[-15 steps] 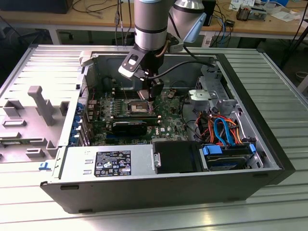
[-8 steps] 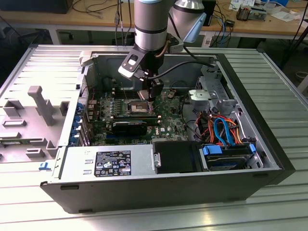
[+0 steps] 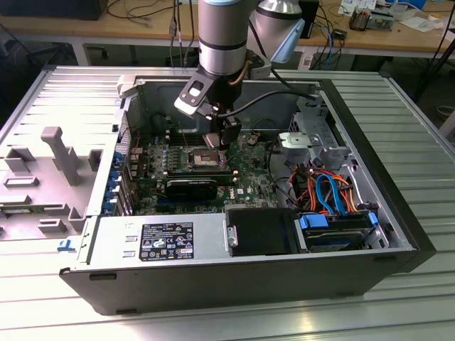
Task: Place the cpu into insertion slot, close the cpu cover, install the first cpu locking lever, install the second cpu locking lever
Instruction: 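Place the cpu into insertion slot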
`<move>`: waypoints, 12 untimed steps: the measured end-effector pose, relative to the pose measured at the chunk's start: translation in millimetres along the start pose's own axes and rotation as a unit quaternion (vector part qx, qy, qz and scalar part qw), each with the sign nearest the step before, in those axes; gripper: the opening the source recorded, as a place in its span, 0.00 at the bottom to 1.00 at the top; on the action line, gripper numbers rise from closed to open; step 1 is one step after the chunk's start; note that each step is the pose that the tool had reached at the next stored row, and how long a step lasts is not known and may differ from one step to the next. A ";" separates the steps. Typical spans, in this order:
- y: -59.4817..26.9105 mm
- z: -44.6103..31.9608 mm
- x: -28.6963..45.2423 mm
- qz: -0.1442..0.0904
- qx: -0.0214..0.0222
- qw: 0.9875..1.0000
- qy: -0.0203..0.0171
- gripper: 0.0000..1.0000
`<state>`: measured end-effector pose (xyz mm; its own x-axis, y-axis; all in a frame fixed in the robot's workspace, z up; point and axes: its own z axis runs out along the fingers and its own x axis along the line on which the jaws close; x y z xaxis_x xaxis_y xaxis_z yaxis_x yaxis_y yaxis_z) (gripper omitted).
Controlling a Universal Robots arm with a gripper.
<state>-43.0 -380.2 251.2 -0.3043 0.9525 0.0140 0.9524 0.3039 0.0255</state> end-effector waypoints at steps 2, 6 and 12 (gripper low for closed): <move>0.0 0.3 0.0 0.001 0.000 1.000 0.000 0.54; 0.0 0.8 0.0 0.005 0.000 1.000 -0.001 0.54; 0.0 1.6 0.0 0.009 0.001 1.000 -0.003 0.54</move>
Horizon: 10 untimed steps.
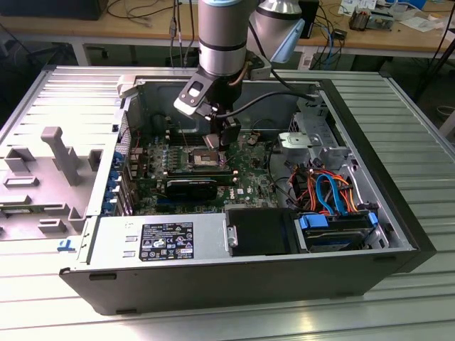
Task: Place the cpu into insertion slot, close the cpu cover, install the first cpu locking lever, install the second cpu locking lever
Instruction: 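Place the cpu into insertion slot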
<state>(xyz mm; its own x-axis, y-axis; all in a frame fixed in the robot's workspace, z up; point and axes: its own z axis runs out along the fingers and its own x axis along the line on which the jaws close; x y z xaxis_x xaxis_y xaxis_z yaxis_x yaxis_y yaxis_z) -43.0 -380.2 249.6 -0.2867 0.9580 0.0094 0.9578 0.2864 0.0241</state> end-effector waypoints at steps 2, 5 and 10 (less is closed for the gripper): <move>0.0 0.7 -0.1 0.009 0.000 1.000 -0.001 0.54; -0.1 1.5 -0.1 0.016 0.000 1.000 -0.002 0.54; 0.0 2.1 -0.1 0.036 0.002 0.999 -0.008 0.54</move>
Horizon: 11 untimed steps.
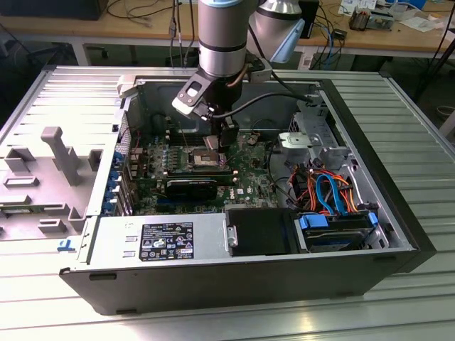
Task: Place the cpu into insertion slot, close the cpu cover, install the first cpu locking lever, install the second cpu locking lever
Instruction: 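Place the cpu into insertion slot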
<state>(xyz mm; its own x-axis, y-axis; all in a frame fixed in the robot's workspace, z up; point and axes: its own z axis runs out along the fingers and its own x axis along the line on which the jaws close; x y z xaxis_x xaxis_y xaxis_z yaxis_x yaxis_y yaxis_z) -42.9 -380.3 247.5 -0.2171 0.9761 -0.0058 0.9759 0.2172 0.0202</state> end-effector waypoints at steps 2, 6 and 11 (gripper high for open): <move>0.0 0.2 0.0 0.010 0.000 1.000 -0.002 0.54; 0.0 0.9 0.0 0.037 0.001 0.999 -0.004 0.54; -0.1 1.9 0.0 0.060 0.001 0.998 -0.005 0.54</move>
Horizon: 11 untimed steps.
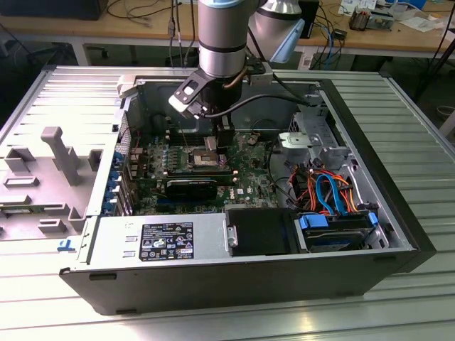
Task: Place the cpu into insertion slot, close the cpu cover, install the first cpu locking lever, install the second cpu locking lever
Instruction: 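Place the cpu into insertion slot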
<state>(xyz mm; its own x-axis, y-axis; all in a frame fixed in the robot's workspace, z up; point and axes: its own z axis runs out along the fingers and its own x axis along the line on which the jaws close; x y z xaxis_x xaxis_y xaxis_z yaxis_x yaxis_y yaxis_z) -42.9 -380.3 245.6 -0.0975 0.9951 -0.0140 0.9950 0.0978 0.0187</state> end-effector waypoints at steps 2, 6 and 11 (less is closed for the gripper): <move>0.0 0.5 0.0 0.006 0.000 1.000 0.000 0.54; 0.0 1.6 0.0 0.024 0.000 1.000 -0.002 0.54; 0.0 2.5 0.1 0.046 0.001 0.999 -0.003 0.54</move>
<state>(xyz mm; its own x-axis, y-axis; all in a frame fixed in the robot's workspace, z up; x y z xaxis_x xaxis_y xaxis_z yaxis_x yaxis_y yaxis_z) -42.9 -380.3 243.1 -0.0056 0.9998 -0.0174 0.9998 0.0059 0.0185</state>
